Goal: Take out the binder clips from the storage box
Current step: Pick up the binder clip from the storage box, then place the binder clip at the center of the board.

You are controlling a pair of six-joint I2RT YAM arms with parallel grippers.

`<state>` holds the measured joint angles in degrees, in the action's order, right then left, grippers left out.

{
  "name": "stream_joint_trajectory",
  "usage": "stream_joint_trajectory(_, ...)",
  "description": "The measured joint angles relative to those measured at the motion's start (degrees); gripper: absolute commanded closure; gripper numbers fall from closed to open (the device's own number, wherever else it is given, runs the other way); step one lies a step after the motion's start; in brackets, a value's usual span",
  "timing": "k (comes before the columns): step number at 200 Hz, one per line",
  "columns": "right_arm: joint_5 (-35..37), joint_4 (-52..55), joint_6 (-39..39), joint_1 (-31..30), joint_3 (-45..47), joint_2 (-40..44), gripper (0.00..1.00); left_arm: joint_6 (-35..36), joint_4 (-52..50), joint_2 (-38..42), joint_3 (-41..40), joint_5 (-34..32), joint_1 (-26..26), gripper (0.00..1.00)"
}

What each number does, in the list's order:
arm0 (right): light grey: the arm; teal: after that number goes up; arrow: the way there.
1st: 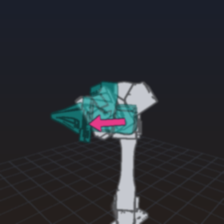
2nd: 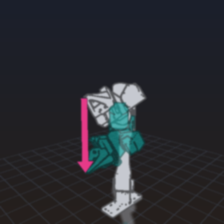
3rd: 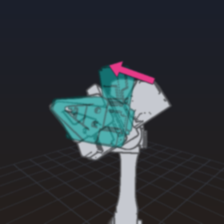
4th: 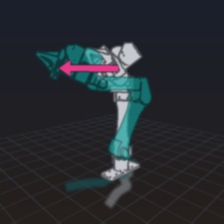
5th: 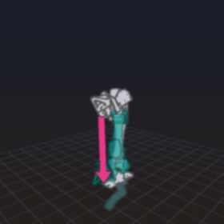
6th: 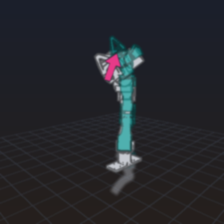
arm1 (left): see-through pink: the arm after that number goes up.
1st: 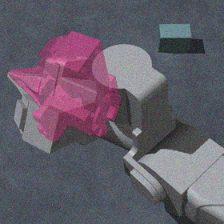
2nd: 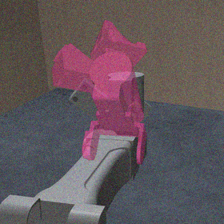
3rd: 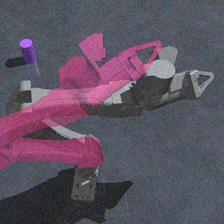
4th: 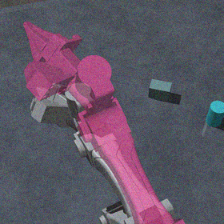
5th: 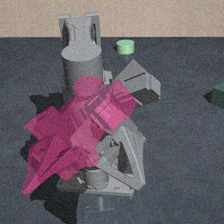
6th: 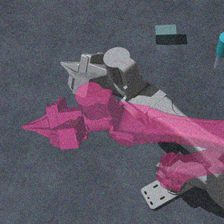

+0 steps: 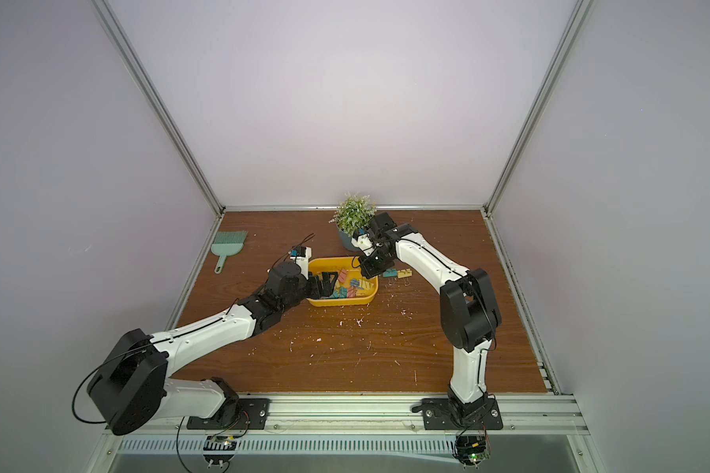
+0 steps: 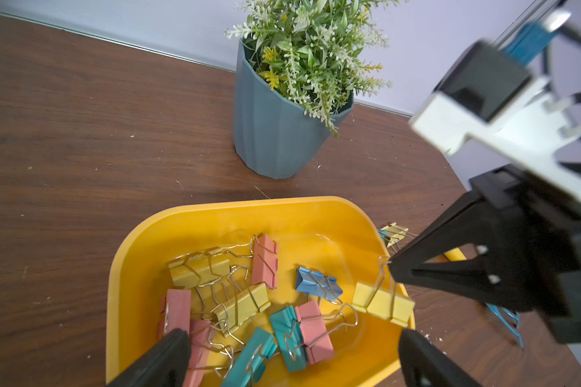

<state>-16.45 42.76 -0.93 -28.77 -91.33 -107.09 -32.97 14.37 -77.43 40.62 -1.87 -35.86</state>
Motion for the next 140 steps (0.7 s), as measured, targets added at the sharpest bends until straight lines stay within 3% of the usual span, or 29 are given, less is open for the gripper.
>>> stream_joint_trajectory(66, 8.74, -7.63, 5.6, 0.0, 5.16, 10.34, 1.0, 0.2, 1.01, -1.6, 1.73, 3.76, -0.02, 0.0)
stream_joint_trajectory(104, 17.88, -17.64, 13.49, 1.01, 17.57, 20.39, 1.0, 0.22, 1.27, -2.47, 2.16, 4.55, -0.46, 0.0)
stream_joint_trajectory(140, 24.22, -27.21, 24.92, 6.64, 32.2, 30.21, 1.0, 1.92, 0.68, -5.25, 6.25, 3.56, -3.45, 0.0)
